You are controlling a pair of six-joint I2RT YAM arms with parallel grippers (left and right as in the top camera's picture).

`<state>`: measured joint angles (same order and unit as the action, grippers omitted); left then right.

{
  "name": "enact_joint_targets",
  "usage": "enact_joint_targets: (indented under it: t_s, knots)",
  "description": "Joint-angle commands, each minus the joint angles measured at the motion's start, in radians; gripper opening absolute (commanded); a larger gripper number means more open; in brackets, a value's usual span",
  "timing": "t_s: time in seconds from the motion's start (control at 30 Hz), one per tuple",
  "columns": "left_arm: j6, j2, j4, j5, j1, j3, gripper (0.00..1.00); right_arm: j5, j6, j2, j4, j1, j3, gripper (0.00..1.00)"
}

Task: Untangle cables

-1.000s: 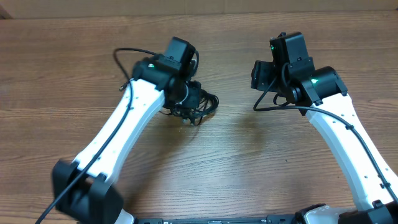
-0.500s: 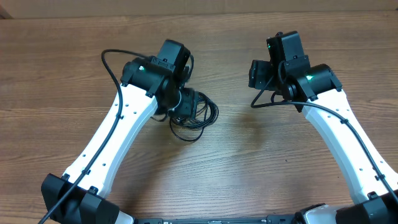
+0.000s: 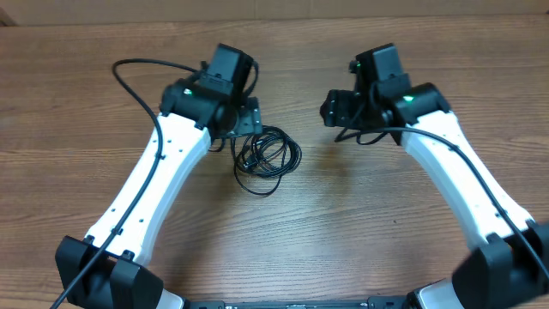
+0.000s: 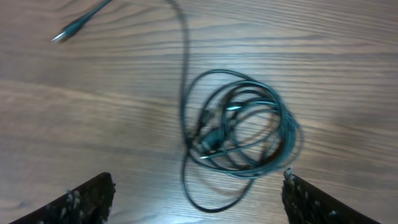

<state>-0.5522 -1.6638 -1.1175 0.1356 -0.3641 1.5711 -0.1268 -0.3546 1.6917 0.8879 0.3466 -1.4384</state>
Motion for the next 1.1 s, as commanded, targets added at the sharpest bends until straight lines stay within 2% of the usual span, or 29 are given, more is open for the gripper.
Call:
enact_joint_targets:
  t_s: [0.0,0.2,0.57,0.67,0.77,0.83,0.87,0.9,0.93,1.07]
  knots:
    - [-0.036,-0.011,-0.027,0.021,0.048,-0.008,0.90,-0.032,0.014,0.089,-0.026,0.050,0.014,0.72]
    - [-0.035,-0.011,-0.064,-0.029,0.097,-0.008,0.97,0.070,-0.018,0.216,-0.120,0.111,0.014,0.72]
    - [-0.035,-0.011,-0.064,-0.063,0.095,-0.008,1.00,0.106,-0.019,0.365,-0.234,0.185,0.014,0.72]
    - [-0.035,-0.011,-0.064,-0.063,0.095,-0.008,1.00,0.111,-0.019,0.384,-0.226,0.199,0.014,0.68]
    - [-0.034,-0.011,-0.064,-0.071,0.095,-0.008,1.00,0.112,-0.019,0.394,-0.203,0.207,0.014,0.60]
    - [-0.031,-0.011,-0.064,-0.080,0.095,-0.008,1.00,0.123,-0.019,0.395,-0.183,0.208,0.014,0.45]
    - [-0.032,-0.011,-0.063,-0.081,0.095,-0.008,1.00,0.138,-0.019,0.395,-0.172,0.208,0.014,0.35]
    - [-0.031,-0.011,-0.063,-0.081,0.095,-0.008,1.00,0.154,-0.019,0.395,-0.163,0.208,0.014,0.15]
    - [-0.032,-0.011,-0.062,-0.081,0.095,-0.008,1.00,0.169,-0.020,0.395,-0.155,0.208,0.014,0.04]
    - [-0.031,-0.011,-0.060,-0.085,0.094,-0.010,1.00,0.166,-0.019,0.383,-0.106,0.208,-0.023,0.04]
